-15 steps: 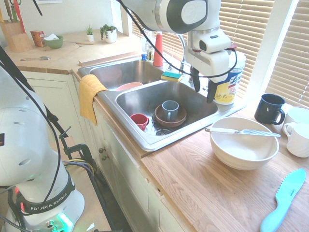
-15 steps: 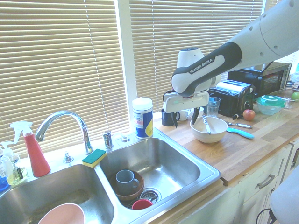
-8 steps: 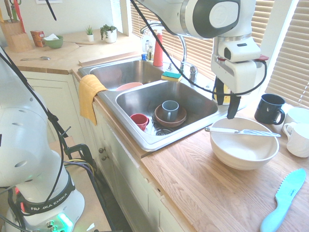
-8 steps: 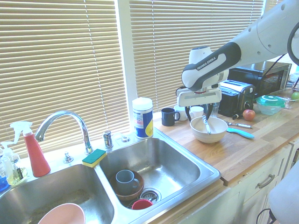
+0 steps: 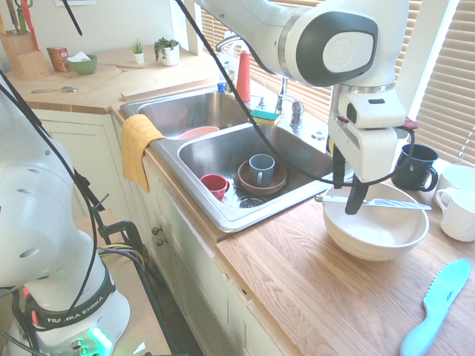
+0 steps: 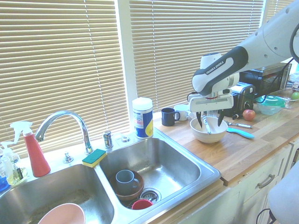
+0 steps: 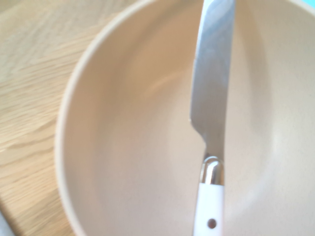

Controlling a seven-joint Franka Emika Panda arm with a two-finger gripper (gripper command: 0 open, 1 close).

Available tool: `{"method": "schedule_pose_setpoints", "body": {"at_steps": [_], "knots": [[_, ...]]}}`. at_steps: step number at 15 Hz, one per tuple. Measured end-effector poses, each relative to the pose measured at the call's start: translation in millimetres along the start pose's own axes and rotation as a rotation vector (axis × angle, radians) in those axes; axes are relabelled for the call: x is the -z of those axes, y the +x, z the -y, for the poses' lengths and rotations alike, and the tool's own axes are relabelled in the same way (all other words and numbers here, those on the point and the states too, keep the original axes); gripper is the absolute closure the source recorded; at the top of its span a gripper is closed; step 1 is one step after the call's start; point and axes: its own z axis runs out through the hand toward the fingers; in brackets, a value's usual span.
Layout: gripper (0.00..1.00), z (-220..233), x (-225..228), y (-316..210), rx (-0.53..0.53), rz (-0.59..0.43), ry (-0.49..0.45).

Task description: Put the knife into the sink

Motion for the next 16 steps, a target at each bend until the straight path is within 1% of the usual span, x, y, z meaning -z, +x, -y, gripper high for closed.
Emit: {"method": "schedule_pose_setpoints", "body": {"at_steps": [4, 16], "knots": [[1.0, 4.1, -2.5, 0.6, 0.008, -0.018, 0.042], [1.0, 6.7, -18.0, 0.1, 0.042, -0.012, 0.032]]}}
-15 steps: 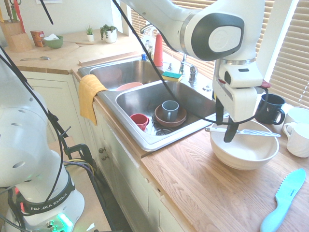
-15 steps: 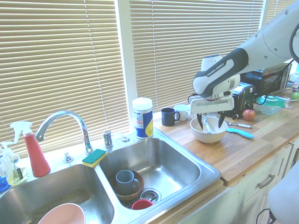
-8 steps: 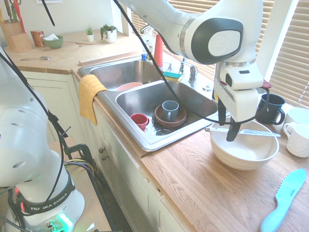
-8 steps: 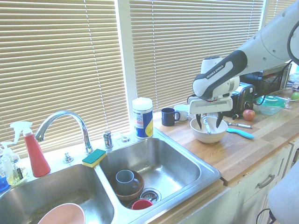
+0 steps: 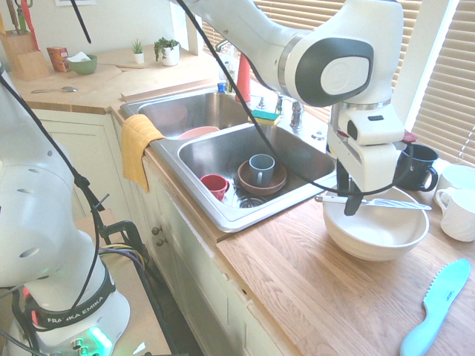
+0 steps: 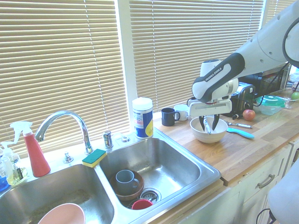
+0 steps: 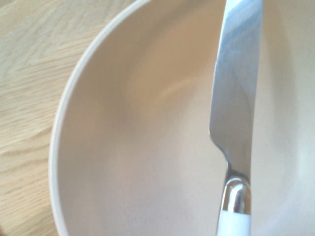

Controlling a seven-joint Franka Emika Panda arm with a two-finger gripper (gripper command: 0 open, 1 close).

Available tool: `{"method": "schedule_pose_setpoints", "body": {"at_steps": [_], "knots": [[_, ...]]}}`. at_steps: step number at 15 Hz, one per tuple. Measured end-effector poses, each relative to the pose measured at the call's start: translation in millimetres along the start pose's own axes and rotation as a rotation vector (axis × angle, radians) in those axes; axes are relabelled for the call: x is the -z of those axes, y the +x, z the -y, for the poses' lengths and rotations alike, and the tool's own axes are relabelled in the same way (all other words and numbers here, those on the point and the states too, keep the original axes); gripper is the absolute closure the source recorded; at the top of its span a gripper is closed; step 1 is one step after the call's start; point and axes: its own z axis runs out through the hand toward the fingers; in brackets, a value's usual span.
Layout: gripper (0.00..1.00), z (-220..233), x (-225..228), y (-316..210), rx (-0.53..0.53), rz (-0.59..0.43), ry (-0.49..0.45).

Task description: Put the knife into the sink

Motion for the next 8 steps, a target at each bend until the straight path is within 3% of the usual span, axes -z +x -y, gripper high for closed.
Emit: {"method": "schedule_pose_setpoints", "body": {"at_steps": [8], "knots": [[1.0, -1.4, 3.7, 0.0, 0.021, -0.001, 0.006]]}}
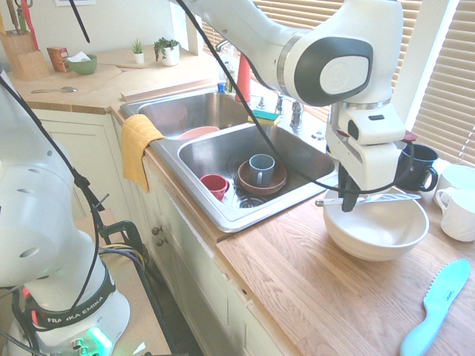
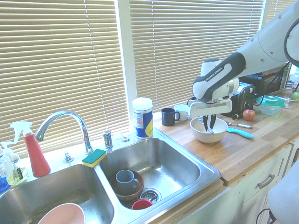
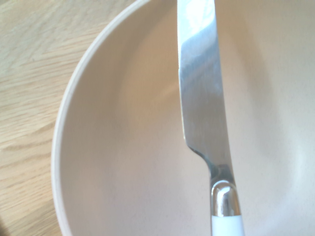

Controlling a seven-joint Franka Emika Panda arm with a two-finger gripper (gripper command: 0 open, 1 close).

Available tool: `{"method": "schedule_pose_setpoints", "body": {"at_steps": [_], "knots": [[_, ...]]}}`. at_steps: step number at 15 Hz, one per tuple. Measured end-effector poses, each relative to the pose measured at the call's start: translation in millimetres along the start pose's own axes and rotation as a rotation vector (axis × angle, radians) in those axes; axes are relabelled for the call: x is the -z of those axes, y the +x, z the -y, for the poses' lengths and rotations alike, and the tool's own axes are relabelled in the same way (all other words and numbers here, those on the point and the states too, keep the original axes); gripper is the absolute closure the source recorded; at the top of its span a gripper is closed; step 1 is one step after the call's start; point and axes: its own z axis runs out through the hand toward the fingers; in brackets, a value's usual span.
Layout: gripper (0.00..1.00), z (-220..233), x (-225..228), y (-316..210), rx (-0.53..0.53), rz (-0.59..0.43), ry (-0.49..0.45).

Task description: Put the knife into the sink

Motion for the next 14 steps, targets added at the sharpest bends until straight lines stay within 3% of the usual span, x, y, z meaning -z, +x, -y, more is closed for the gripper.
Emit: {"method": "schedule_pose_setpoints", "body": {"at_steps": [3, 5, 8, 10, 14], "knots": [[1.0, 1.1, 17.3, -1.4, 0.006, -0.001, 0.037], [1.0, 7.8, 52.6, -13.0, 0.039, -0.002, 0.085], [1.0, 33.2, 95.0, -74.2, 0.154, 0.001, 0.129], [1.0, 52.4, 93.7, -132.7, 0.246, 0.004, 0.127], [1.0, 65.2, 41.3, -229.1, 0.363, 0.022, 0.125]]}}
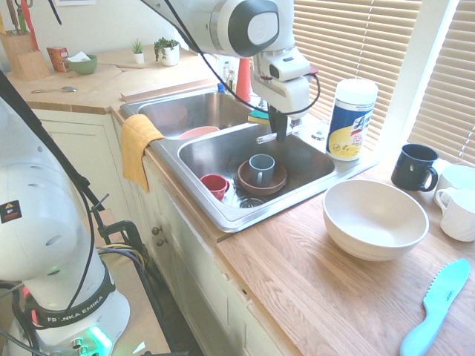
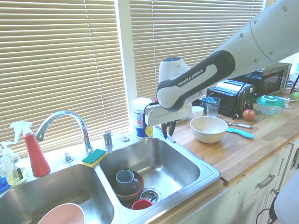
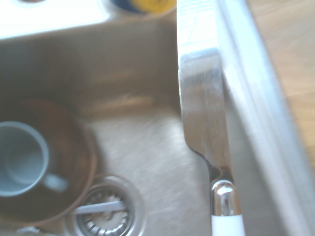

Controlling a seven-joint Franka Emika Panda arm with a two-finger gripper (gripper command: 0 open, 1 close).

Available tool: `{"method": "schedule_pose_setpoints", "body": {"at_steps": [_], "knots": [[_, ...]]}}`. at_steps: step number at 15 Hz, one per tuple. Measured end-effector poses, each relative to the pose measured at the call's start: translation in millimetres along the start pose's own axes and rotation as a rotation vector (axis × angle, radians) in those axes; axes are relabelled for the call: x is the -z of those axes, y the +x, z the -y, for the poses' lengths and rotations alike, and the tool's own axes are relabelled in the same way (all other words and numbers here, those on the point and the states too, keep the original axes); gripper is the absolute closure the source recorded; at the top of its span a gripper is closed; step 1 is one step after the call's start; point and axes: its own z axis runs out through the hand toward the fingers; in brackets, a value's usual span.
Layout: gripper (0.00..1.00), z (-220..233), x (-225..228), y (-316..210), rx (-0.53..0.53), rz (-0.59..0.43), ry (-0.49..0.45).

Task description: Put the knife into the sink

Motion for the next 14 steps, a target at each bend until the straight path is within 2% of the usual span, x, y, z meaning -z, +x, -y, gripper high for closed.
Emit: {"method": "schedule_pose_setpoints", "body": {"at_steps": [6, 13, 14], "knots": [[1.0, -1.0, -108.2, -62.7, 0.056, 0.029, 0.027], [1.0, 8.3, -228.6, -81.1, 0.021, 0.07, -0.044], [0.0, 11.8, -236.8, -80.3, 0.007, 0.069, -0.047]]}}
